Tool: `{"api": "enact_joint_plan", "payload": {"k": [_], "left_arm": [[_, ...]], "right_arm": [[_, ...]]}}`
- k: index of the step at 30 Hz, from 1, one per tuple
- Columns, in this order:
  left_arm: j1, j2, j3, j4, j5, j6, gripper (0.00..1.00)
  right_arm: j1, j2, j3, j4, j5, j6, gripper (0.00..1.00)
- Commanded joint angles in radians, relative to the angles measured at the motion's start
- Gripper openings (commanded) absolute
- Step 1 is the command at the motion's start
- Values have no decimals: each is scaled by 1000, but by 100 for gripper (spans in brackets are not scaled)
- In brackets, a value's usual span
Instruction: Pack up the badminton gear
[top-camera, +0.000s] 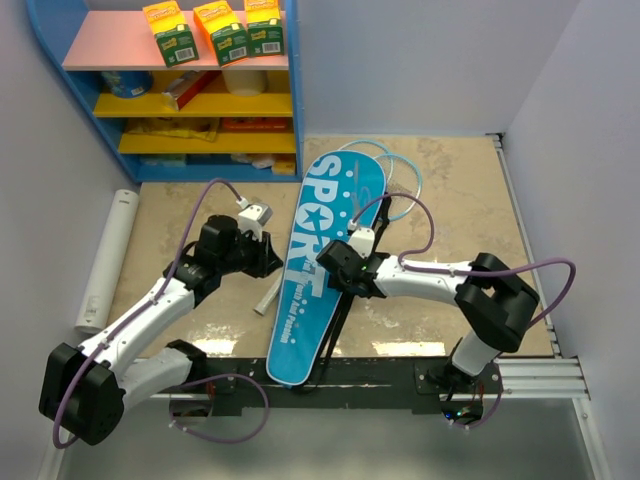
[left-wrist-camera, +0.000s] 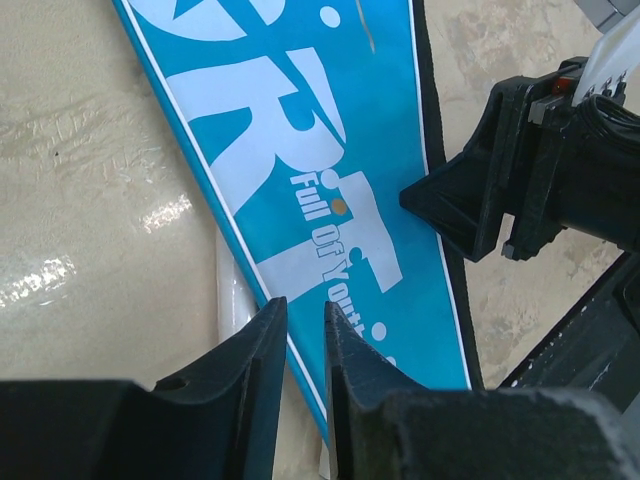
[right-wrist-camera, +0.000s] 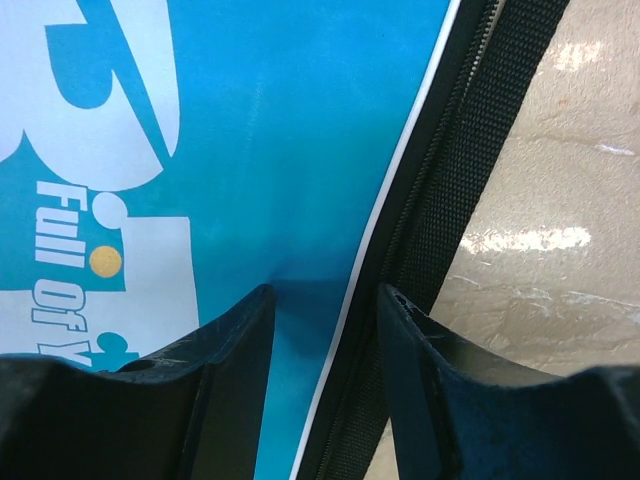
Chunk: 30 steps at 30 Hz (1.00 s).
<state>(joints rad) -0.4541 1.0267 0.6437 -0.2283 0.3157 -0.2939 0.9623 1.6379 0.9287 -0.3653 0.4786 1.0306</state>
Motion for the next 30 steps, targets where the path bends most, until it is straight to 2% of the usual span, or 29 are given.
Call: {"api": "enact_joint_plan", "payload": {"k": [1,7,9,10,12,13,14,18,24,30], "left_arm": [[-8,-2,27,3,-12,13,27],[-9,4,25,4,-17,13,27],[-11,4,25,3,-18,13,27],[-11,3,27,1,-18,13,27],[-12,4,27,0,-21,13,27],[-14,6,28,0,-23,15,27],[-15,6,30,-5,-21,16,27],[-31,9,43,-29,-41,25,23],[-87,-2,56,-52,-93,16,22],[-205,-7,53,-45,-139,-30,22]], "right_arm": [[4,4,-36,45,-8,25,49],[4,23,-65,81,-20,29,47],[4,28,-77,98,-28,32,44],[4,28,-80,106,-29,31,31],[4,23,-83,118,-32,29,15],[4,22,-80,117,-34,26,2],[4,22,-76,106,-31,25,0],[4,-7,-42,69,-14,-1,0],[6,-81,2,17,-18,-49,0],[6,-125,53,-11,-35,-92,0]]}}
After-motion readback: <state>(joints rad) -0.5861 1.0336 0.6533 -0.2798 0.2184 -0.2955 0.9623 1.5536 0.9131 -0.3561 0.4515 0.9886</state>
